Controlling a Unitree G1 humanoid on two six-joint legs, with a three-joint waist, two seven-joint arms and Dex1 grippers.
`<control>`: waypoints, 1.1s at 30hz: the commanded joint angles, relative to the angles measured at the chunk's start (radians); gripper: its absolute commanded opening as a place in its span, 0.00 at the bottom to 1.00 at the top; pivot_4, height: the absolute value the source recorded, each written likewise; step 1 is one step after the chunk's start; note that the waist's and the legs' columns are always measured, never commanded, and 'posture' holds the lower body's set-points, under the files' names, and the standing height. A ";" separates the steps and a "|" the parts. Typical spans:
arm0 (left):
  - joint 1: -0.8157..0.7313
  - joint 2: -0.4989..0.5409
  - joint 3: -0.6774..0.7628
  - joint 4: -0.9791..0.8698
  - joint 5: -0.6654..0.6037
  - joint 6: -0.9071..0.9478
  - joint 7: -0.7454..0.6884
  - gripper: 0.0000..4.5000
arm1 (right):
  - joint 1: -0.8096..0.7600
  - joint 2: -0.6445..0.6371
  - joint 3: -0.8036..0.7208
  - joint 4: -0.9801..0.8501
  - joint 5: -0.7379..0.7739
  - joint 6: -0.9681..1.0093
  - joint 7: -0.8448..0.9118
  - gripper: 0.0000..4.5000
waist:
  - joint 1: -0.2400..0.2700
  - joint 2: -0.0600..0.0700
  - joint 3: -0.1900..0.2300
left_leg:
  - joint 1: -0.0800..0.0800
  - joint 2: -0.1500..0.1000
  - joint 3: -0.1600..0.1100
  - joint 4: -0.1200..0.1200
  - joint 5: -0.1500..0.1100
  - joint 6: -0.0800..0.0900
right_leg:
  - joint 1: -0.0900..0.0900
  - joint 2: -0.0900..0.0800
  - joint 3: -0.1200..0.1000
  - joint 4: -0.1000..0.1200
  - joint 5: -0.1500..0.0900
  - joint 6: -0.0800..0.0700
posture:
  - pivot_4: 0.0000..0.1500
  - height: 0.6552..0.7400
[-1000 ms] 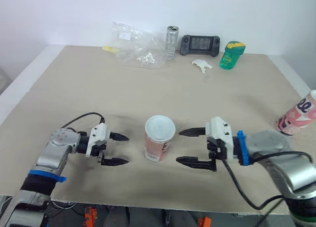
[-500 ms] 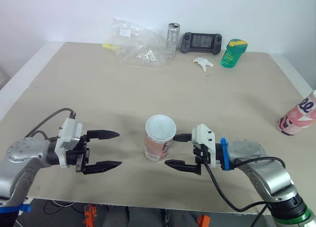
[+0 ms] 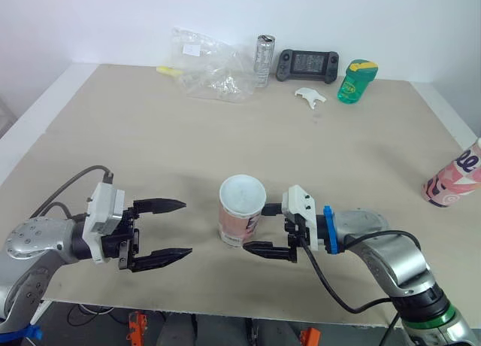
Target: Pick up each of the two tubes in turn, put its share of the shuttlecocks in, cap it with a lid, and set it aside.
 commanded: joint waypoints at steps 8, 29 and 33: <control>-0.031 -0.028 -0.033 -0.005 0.007 -0.044 0.005 0.98 | -0.054 0.035 0.009 0.046 -0.002 -0.045 0.029 1.00 | 0.000 0.000 0.000 | 0.000 0.000 0.000 0.000 0.000 0.000 | 0.000 0.000 0.000 0.000 0.000 0.000 | 1.00 0.81; -0.062 -0.038 -0.093 0.053 0.046 -0.076 -0.040 1.00 | -0.078 0.110 0.021 0.134 -0.028 -0.097 0.035 0.53 | 0.000 0.000 0.000 | 0.000 0.000 0.000 0.001 0.000 0.000 | 0.000 0.001 0.000 0.001 0.000 0.000 | 1.00 0.81; -0.084 -0.045 -0.104 0.063 0.038 -0.067 -0.036 1.00 | -0.076 0.085 -0.015 0.114 -0.008 -0.077 0.034 0.53 | 0.000 0.000 0.000 | 0.000 0.000 0.000 0.001 0.000 0.000 | 0.000 0.001 0.000 0.001 0.001 0.000 | 1.00 0.81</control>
